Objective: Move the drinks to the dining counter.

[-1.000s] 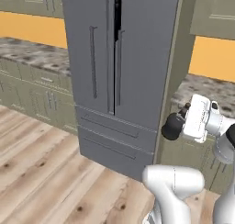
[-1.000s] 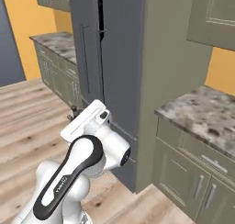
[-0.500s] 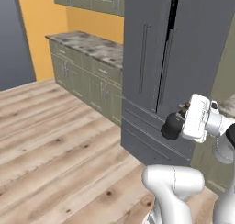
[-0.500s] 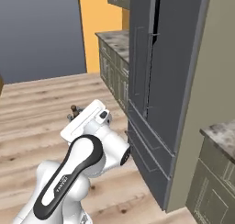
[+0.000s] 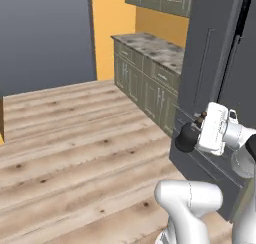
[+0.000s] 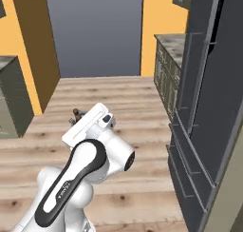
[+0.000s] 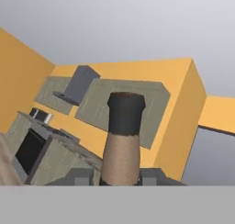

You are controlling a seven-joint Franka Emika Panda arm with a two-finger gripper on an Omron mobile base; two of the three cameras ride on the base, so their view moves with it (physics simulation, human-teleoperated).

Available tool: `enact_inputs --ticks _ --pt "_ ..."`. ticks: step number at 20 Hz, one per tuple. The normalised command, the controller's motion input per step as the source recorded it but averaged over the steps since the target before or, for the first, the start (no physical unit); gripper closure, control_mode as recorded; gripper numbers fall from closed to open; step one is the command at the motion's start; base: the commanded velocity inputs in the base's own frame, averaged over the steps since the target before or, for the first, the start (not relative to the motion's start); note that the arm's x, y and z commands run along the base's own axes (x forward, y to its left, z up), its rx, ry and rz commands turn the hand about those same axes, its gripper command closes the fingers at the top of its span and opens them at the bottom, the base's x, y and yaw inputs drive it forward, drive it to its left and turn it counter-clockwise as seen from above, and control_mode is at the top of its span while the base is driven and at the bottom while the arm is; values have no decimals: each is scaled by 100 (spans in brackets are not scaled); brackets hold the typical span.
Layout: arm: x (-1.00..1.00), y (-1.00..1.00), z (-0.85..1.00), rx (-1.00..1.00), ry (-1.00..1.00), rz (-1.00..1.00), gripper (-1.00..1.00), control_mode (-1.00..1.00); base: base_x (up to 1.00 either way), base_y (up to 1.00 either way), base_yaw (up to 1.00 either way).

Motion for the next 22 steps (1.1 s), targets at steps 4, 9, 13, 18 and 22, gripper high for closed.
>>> enact_inputs --ticks 4,9,13,18,22 --pt "0 0 0 0 0 0 100 100 -16 0 47" --pt "0 0 0 0 0 0 100 100 -13 0 51" --pt "0 0 0 0 0 0 100 100 -10 0 55" --pt "0 0 0 0 0 0 100 100 -7 0 55" --pt "0 0 0 0 0 0 100 100 -7 0 54"
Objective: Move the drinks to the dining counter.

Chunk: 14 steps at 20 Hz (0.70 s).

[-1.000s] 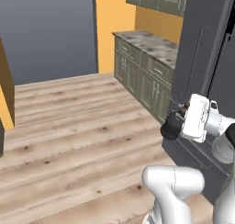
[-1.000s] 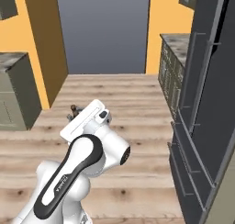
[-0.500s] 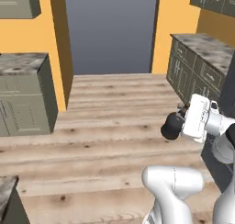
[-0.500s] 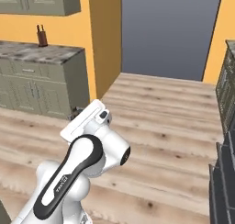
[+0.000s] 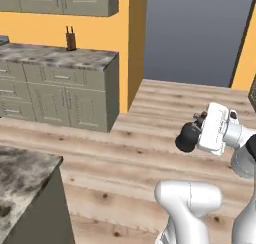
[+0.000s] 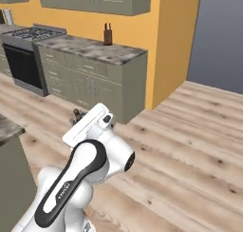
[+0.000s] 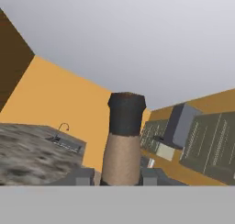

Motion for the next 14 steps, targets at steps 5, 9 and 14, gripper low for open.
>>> enact_inputs --ticks 5,9,14 --pt "0 0 0 0 0 0 100 100 -3 3 54" --pt "0 0 0 0 0 0 100 100 -3 3 53" --pt "0 0 0 0 0 0 100 100 0 7 45"
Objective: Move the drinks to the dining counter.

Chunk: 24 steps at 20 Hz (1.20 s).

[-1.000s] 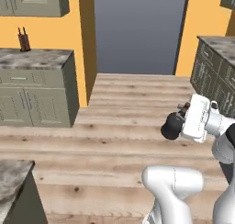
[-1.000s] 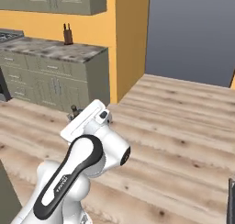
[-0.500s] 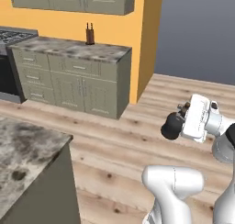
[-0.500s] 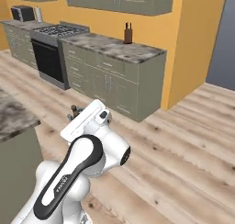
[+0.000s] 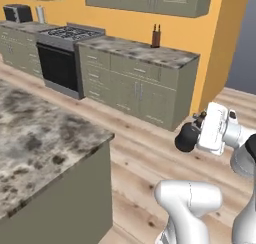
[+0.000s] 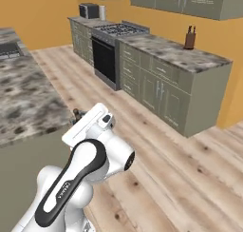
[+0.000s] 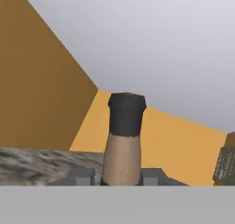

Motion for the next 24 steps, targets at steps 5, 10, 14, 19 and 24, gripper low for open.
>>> enact_inputs --ticks 5,10,14,19,24 --pt "0 0 0 0 0 0 100 100 0 18 38" --pt "0 0 0 0 0 0 100 100 0 44 22" --pt "0 0 0 0 0 0 100 100 0 81 9" --pt "0 0 0 0 0 0 100 100 1 98 4" --pt "0 0 0 0 0 0 100 100 0 94 11"
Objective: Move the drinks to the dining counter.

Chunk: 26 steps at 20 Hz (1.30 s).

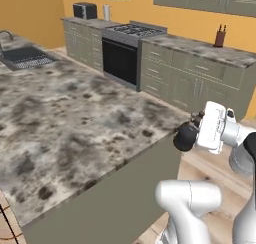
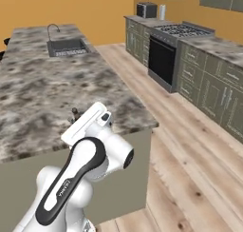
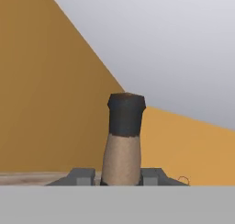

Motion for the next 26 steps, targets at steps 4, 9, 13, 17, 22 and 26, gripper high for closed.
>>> enact_inputs --ticks 4,9,13,17,22,26 --pt "0 0 0 0 0 0 100 100 0 68 22" --pt "0 0 0 0 0 0 100 100 0 28 29" --pt "0 0 0 0 0 0 100 100 0 17 30" --pt "0 0 0 0 0 0 100 100 19 40 23" --pt "0 0 0 0 0 0 100 100 22 54 23" --pt "0 0 0 0 0 0 100 100 27 59 27"
